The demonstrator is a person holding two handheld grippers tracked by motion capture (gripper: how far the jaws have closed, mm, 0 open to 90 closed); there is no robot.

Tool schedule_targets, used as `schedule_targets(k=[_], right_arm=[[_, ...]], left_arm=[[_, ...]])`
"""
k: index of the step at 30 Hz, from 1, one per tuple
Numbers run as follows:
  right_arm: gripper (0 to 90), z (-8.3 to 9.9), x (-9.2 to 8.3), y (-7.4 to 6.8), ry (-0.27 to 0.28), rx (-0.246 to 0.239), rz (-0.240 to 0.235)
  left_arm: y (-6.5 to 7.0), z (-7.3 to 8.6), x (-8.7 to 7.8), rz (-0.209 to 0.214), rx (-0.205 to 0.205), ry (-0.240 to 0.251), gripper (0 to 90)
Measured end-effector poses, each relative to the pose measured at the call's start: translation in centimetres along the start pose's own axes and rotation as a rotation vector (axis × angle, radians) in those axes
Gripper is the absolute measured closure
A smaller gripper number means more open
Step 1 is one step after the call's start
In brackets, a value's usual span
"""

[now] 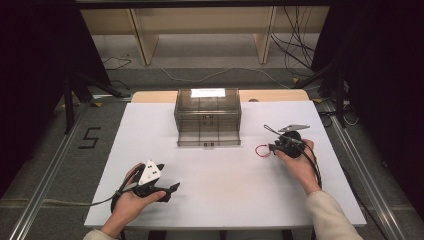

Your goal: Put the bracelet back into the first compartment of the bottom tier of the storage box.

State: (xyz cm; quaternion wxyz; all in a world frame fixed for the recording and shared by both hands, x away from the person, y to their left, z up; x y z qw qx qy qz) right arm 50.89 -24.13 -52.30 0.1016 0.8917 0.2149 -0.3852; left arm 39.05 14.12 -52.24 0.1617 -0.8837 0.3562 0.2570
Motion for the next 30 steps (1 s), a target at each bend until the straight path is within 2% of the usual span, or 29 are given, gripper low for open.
schedule_targets(k=[16, 21, 30], right_arm=[[80.2, 0.4, 2.0, 0.1, -0.057, 0.029, -0.014], [85.2, 0.4, 2.2, 0.1, -0.046, 0.021, -0.012], [87.1, 0.3, 2.1, 0.0, -0.037, 0.057, -0.013]], left_arm=[[0.0, 0.0, 0.0, 0.004, 0.002, 0.003, 16.9], [0.0, 0.0, 0.0, 0.005, 0.005, 0.002, 16.9], [0.0, -0.1, 0.0, 0.005, 0.005, 0.005, 17.0]])
Point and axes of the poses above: each handheld gripper's, and its own axes: x roughly forward along the jaws, z roughly out of its underside, y roughly to its right, the point moved 8 cm from there along x, roughly forward along the jaws
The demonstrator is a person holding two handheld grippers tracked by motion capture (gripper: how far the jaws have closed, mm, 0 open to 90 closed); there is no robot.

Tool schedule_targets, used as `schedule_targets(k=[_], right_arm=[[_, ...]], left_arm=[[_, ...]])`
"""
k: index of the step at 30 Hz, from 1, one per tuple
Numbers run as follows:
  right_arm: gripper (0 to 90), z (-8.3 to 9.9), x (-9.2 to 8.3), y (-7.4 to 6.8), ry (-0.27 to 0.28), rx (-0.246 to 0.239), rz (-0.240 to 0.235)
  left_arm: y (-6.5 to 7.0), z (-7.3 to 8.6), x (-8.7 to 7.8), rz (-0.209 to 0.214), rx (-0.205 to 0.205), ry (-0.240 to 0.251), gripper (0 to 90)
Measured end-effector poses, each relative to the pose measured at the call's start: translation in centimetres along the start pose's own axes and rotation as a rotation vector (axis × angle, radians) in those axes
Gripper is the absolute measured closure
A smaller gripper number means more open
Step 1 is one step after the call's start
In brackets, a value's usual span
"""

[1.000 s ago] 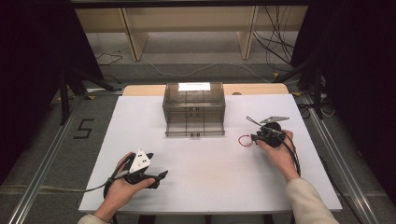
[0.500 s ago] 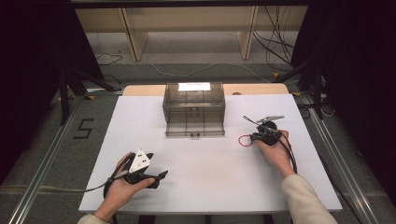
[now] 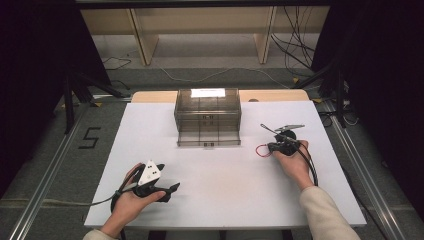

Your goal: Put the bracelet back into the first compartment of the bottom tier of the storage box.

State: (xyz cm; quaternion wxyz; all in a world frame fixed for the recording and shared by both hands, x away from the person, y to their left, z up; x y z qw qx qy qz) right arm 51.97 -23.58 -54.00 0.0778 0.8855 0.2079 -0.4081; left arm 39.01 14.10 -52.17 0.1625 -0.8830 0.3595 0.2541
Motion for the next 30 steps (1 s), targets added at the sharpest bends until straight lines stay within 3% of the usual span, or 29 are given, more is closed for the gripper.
schedule_targets(k=[30], right_arm=[[87.2, -2.0, -2.3, -2.0, 0.093, -0.033, -0.009]], left_arm=[[0.0, 0.0, 0.0, -0.005, 0.0, 0.003, 17.4]])
Point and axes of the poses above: each handheld gripper's, and its own axes: x roughly forward along the jaws, z roughly out of its underside, y roughly to its right, the point moved 8 cm from there along x, roughly forward along the jaws
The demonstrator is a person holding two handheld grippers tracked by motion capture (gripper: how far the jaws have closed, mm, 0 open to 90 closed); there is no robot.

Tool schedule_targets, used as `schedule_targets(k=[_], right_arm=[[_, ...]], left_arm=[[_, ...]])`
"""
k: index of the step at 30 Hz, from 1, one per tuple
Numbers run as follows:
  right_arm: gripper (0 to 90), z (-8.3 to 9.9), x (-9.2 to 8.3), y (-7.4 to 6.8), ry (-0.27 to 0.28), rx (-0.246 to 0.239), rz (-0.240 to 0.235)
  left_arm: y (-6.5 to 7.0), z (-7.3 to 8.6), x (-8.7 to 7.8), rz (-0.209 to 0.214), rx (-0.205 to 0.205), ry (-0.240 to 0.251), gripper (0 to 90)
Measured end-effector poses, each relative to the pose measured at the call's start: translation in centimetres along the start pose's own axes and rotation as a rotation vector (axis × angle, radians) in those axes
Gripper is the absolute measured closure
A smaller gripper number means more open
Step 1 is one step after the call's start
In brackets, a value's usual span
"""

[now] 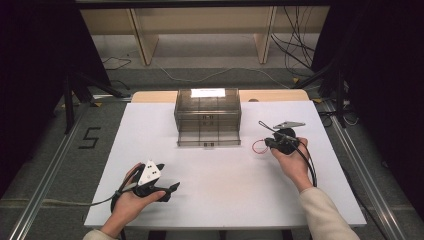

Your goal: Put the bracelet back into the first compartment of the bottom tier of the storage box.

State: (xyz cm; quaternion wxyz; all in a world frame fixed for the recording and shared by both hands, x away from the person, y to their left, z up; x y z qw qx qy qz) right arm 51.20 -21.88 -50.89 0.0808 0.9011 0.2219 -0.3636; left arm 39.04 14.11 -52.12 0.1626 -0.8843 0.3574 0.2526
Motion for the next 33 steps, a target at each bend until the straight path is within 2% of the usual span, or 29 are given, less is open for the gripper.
schedule_targets(k=[33], right_arm=[[87.2, -1.7, -0.4, -1.9, 0.038, -0.035, -0.013]], left_arm=[[0.2, -0.1, 0.1, 0.008, 0.008, -0.002, 17.4]])
Point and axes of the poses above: each handheld gripper's, and its own axes: x roughly forward along the jaws, z roughly out of its underside, y roughly to its right, the point moved 8 cm from there along x, roughly forward along the jaws
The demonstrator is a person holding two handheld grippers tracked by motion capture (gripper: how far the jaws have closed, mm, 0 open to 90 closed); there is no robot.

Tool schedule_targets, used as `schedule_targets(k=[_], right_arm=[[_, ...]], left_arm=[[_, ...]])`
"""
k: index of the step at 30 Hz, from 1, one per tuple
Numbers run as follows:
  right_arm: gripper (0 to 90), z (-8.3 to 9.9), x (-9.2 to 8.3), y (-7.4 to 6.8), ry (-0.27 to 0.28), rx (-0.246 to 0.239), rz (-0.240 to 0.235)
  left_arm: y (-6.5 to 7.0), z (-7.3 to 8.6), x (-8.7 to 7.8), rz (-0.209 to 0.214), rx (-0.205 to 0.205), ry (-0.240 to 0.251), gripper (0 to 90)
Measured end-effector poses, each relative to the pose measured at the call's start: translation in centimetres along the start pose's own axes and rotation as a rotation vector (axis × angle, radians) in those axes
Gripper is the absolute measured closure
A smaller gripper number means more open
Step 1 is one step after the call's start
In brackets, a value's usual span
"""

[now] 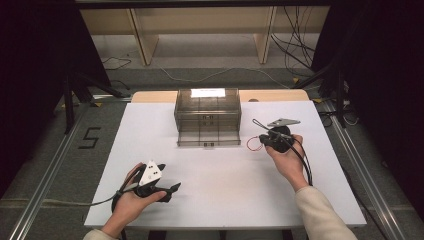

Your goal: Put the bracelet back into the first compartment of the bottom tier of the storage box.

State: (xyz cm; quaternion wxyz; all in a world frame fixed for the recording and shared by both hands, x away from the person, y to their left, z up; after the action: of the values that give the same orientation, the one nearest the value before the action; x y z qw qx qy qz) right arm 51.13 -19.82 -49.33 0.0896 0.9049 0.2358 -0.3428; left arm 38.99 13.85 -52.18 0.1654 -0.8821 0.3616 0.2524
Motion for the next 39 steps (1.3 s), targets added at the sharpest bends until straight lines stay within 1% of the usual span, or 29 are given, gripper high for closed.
schedule_targets(k=[10, 17, 22, 30, 39], right_arm=[[87.2, -0.6, 0.1, -0.6, 0.01, -0.01, -0.003], [87.2, -0.7, 0.2, -0.9, 0.008, -0.013, -0.009], [87.2, -1.0, 0.4, -1.3, 0.01, -0.027, -0.016], [87.2, -1.3, 0.6, -1.8, 0.011, -0.029, -0.023], [87.2, -2.0, 0.9, -2.5, 0.019, -0.042, -0.031]], left_arm=[[0.0, 0.0, 0.0, 0.001, 0.001, -0.001, 17.4], [0.0, 0.0, 0.0, 0.001, 0.001, -0.001, 17.4], [0.1, 0.0, 0.1, 0.003, 0.0, -0.001, 17.4], [0.1, 0.0, 0.1, 0.004, 0.0, -0.001, 17.4], [0.2, 0.0, 0.1, 0.005, 0.001, -0.001, 17.4]])
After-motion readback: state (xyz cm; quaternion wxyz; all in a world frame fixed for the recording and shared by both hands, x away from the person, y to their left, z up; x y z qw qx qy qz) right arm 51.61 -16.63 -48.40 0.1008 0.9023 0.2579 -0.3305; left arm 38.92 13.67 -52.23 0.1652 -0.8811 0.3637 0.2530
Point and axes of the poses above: each handheld gripper's, and its own axes: x roughly forward along the jaws, z roughly out of its underside, y roughly to its right, the point moved 8 cm from there along x, roughly forward along the jaws
